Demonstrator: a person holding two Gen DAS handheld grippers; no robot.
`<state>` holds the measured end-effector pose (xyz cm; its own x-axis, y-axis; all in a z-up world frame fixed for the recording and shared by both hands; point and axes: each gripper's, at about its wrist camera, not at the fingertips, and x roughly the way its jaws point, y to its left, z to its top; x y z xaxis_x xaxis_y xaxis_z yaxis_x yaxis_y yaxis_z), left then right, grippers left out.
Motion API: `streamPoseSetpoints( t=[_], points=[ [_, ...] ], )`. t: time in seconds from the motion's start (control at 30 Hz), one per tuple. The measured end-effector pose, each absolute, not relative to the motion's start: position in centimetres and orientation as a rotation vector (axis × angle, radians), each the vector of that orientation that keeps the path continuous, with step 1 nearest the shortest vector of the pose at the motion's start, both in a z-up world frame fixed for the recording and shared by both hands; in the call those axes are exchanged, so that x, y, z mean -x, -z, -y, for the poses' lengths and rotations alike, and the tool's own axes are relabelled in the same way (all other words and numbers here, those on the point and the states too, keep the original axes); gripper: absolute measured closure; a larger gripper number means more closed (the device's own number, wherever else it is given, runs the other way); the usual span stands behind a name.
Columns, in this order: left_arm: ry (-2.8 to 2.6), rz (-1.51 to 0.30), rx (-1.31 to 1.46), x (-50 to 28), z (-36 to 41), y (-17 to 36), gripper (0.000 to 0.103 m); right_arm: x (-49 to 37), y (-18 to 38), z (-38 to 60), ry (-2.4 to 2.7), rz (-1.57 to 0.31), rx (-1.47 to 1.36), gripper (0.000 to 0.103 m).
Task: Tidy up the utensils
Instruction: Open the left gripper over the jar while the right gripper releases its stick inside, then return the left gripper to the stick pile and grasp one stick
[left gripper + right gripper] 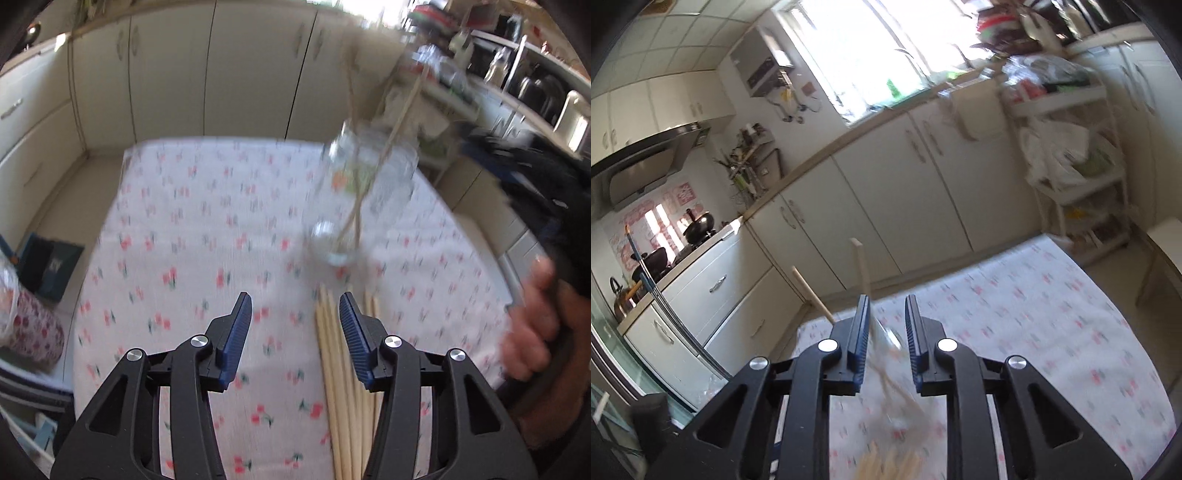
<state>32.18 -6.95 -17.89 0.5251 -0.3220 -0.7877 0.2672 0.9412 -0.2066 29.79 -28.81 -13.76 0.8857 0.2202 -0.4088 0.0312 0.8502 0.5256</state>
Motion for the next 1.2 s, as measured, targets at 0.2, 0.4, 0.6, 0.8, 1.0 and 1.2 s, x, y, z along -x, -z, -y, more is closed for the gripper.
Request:
streamPoseSetpoints(
  t=[0.2, 0.4, 0.6, 0.8, 1.0, 1.2],
  points=[
    [0.331, -1.032, -0.009, -31.5, 8.3, 20.1, 0.056, -23.3, 16.8, 30.4, -0.035, -0.621, -0.579, 0.076],
    [0.282, -1.068, -0.072, -31.2, 9.6, 21.4, 0.059, -20.4, 19.4, 30.9, -0.024, -0.700, -0.620, 0.074],
    [0.232, -1.085, -0.093, -31.4, 10.1, 21.6, 0.070, -20.0, 20.3, 30.0, -0.050, -0.741, -0.613, 0.067],
    [0.218, -1.081, -0.119, -31.5, 10.5, 21.7, 0.086, -20.6, 20.8, 28.2, -0.077, -0.800, -0.550, 0.067],
    [0.266, -1.096, -0.081, -31.8, 10.1, 21.5, 0.098, -22.5, 21.2, 25.4, -0.107, -0.880, -0.434, 0.067],
    [0.282, -1.098, -0.053, -31.7, 9.2, 21.5, 0.098, -25.8, 21.7, 22.3, -0.114, -0.940, -0.308, 0.071]
  ],
)
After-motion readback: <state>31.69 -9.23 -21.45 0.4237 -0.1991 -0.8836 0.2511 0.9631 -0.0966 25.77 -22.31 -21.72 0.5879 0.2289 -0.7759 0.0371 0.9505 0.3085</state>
